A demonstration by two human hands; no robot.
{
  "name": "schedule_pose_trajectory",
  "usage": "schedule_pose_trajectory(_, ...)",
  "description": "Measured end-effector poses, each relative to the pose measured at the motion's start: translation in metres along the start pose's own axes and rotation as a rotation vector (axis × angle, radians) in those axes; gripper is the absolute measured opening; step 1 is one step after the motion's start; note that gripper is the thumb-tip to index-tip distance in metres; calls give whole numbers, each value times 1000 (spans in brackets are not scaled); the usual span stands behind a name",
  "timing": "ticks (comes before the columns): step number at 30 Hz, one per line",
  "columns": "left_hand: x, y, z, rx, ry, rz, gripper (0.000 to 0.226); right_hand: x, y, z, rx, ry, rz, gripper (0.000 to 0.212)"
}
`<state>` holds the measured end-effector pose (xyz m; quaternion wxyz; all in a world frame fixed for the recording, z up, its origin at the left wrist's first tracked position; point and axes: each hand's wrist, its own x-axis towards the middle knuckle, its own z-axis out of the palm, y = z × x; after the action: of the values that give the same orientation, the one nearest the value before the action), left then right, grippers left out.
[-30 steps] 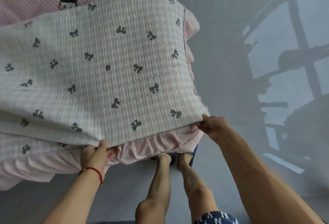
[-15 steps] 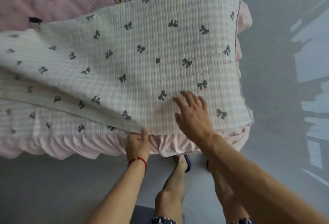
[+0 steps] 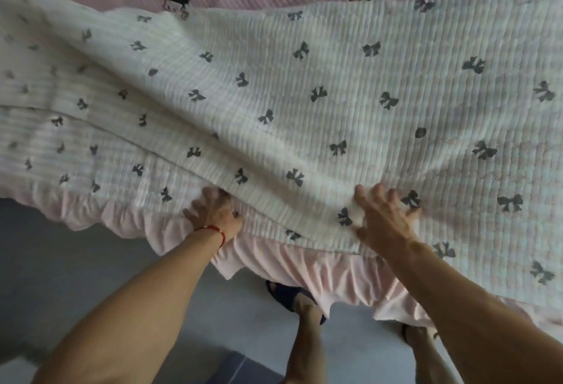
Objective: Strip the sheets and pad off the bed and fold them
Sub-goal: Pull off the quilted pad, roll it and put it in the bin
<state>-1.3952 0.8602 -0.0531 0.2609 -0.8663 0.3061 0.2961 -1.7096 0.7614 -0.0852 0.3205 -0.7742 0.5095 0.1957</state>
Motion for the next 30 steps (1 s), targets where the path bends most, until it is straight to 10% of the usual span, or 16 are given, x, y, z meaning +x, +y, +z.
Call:
schedule_pose_trajectory(14,27,-40,-31,146,-365,268,79,27,-34,7,-268,-44,191,68)
schedule_pose_trajectory(19,31,-47,-53,-10,-660,180,64,26,-34,21,-335,-14,262,100)
schedule_pose_trajectory(27,29,-68,-38,-126,-327,447,85,8,-80,25,32,184,442,64)
schedule_pose_trajectory(30,46,-95,-37,-413,-62,442,47,-5,-160,19,456,452,529,40)
